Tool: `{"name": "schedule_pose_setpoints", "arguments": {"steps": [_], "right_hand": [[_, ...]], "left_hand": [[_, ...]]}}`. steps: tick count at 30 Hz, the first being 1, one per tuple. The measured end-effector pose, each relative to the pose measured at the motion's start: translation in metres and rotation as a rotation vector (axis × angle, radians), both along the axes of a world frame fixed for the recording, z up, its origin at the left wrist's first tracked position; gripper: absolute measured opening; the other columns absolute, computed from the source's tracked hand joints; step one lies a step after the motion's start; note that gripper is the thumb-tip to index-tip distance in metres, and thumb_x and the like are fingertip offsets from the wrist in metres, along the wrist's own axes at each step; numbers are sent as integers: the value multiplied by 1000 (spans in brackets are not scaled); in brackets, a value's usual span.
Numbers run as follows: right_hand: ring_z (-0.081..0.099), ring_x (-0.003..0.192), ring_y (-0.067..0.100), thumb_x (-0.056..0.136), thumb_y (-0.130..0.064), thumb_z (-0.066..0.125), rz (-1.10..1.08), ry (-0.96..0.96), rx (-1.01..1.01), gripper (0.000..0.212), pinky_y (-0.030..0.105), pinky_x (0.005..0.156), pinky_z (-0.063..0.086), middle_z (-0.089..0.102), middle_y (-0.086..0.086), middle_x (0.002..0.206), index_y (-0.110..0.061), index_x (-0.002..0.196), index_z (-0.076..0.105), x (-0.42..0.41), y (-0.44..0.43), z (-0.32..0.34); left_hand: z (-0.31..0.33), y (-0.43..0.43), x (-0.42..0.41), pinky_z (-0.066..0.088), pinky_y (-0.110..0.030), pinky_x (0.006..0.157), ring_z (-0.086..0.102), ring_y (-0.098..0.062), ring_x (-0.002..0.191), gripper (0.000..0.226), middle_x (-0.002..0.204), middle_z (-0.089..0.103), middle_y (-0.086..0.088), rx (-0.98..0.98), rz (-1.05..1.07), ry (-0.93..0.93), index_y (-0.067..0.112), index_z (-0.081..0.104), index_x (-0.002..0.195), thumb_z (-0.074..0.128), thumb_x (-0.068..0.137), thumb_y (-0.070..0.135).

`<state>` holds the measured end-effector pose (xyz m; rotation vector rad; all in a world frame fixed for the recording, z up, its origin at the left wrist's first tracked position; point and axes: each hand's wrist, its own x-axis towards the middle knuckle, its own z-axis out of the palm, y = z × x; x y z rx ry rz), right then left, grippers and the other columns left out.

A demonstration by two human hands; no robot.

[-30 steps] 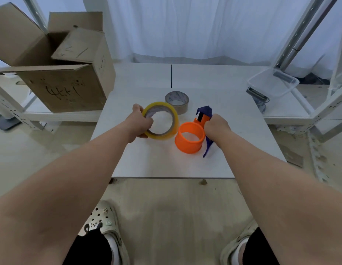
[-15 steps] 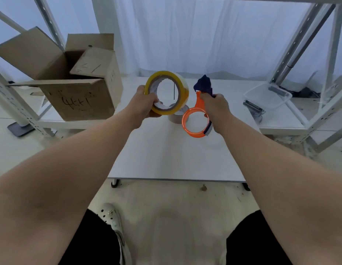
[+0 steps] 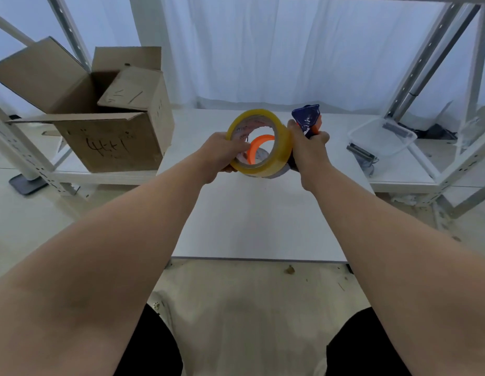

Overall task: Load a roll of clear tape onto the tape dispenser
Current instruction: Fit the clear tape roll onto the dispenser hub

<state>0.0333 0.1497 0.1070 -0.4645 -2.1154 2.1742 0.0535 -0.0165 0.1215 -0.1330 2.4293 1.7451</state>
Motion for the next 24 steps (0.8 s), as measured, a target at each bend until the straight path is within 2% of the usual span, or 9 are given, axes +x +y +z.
{"name": "schedule_pose_setpoints", "arguments": {"steps": [4,7,10,13,16,19,24], "right_hand": [[56,98,17,90,-39,57,47,48,6,47,37,93,52,50,-5,95,-18,119,26,4,3,4],[56,98,17,91,-38,55,95,50,34,47,35,91,53,50,-2,103,-18,121,26,7,7,6],[56,98,18,92,-37,56,152,53,66,45,32,84,53,50,4,114,-20,119,26,9,8,7],[56,98,18,91,-39,57,203,53,79,53,27,75,53,51,5,117,-18,128,26,12,7,7],[56,103,21,90,-40,59,258,37,82,61,25,69,52,50,6,122,-17,135,25,14,8,7],[55,108,24,89,-39,61,303,16,87,62,27,70,53,48,8,129,-19,135,25,16,7,7],[55,117,30,88,-44,60,354,-5,192,64,34,75,56,48,9,135,-20,136,25,19,8,6]], "left_hand": [[2,-4,-1,45,-22,56,54,-13,59,12,71,60,-2,-84,38,29,14,62,87,64,87,25],[5,-5,2,45,-22,57,54,-13,60,18,69,59,-1,-126,-30,43,12,62,89,67,85,29],[5,-2,4,46,-21,54,56,-16,66,19,77,62,-6,-218,-78,96,6,63,97,67,85,19],[3,-1,4,52,-32,69,61,-25,80,23,93,67,-15,-353,-77,183,1,65,102,64,83,14],[2,-3,2,50,-33,72,60,-25,82,21,89,66,-12,-540,-32,261,3,64,97,61,84,19],[0,-8,1,44,-29,69,57,-23,79,20,85,62,-8,-642,-6,301,6,62,96,59,85,23],[-2,-12,2,49,-32,71,58,-23,79,20,85,61,-7,-733,-2,354,8,60,97,58,87,26]]}}
